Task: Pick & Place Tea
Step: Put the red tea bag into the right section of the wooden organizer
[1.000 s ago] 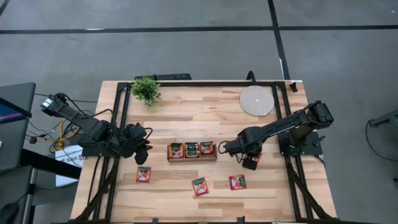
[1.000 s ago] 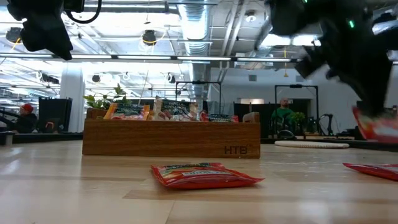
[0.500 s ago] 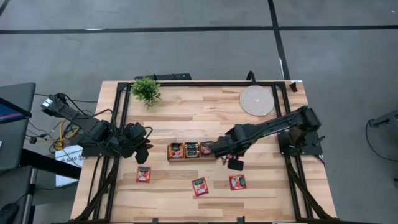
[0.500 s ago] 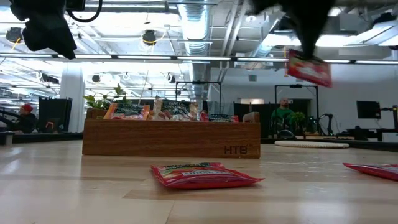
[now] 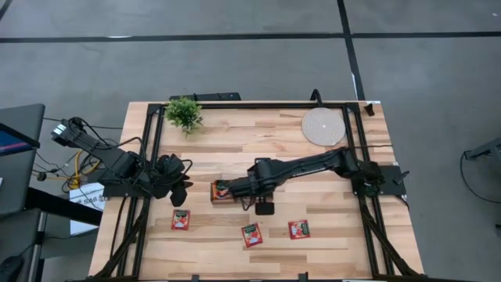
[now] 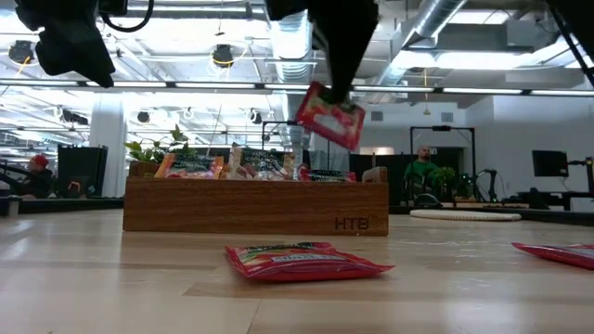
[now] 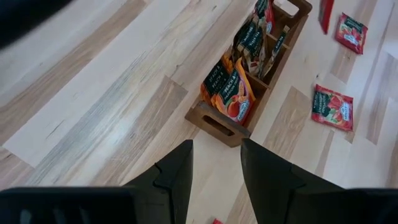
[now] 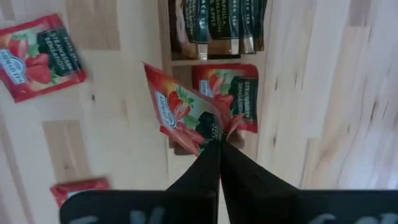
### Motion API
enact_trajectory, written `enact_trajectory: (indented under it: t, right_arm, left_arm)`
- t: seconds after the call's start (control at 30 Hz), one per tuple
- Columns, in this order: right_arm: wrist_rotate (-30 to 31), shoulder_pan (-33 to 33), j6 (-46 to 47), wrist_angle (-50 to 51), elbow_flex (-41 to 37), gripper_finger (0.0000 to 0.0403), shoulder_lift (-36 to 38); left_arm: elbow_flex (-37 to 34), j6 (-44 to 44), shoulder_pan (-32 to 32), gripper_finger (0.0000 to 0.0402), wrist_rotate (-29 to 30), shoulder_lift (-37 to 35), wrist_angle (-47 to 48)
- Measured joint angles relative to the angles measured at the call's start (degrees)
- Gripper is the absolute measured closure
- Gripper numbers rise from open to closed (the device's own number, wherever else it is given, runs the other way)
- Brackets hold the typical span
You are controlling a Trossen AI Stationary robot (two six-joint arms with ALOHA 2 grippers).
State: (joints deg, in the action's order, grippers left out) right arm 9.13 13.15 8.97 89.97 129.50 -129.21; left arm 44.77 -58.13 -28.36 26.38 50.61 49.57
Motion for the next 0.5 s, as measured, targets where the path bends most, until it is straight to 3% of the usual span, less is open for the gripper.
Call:
enact_trajectory:
  t: [0.5]
  right_arm:
    - [2.99,-2.41,-5.05,0.07,-0.38,0.0403,-2.38]
  left_arm:
    - [0.00,0.87,0.00,0.0276,-0.01,0.00,-0.18]
